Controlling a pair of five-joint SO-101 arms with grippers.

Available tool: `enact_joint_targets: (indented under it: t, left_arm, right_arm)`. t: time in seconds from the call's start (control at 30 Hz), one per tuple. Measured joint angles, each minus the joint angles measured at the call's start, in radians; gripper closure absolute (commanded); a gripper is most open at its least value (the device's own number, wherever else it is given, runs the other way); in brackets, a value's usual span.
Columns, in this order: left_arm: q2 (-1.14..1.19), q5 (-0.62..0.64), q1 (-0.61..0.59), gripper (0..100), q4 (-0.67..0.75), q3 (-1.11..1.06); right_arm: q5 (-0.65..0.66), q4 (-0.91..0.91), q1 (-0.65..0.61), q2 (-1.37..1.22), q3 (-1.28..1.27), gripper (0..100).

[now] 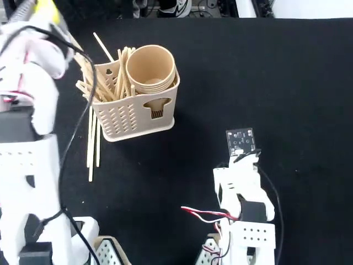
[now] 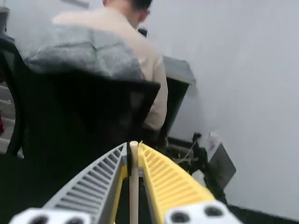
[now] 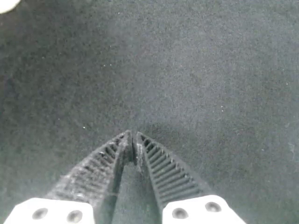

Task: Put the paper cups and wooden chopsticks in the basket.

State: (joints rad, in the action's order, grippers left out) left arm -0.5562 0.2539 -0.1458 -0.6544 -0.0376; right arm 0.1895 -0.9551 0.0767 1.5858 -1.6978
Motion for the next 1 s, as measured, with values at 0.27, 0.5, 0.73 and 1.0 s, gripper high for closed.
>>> enact_joint_targets:
  t: [0.27, 0.5, 0.73, 1.0]
  left_arm:
    - [0.000, -0.014, 0.061, 97, 0.071, -0.167]
    - [0.000, -0.015, 0.155, 74, -0.040, -0.172]
    - [0.000, -0.015, 0.150, 70, -0.265, -0.124]
    - [-0.046, -0.048, 0.063, 70, -0.651, 0.196]
  right_arm:
    - [0.000, 0.000, 0.000, 0.000, 0.000, 98.6]
    - [0.000, 0.000, 0.000, 0.000, 0.000, 98.6]
    - [0.000, 0.000, 0.000, 0.000, 0.000, 98.6]
    - [0.000, 0.000, 0.000, 0.000, 0.000, 98.6]
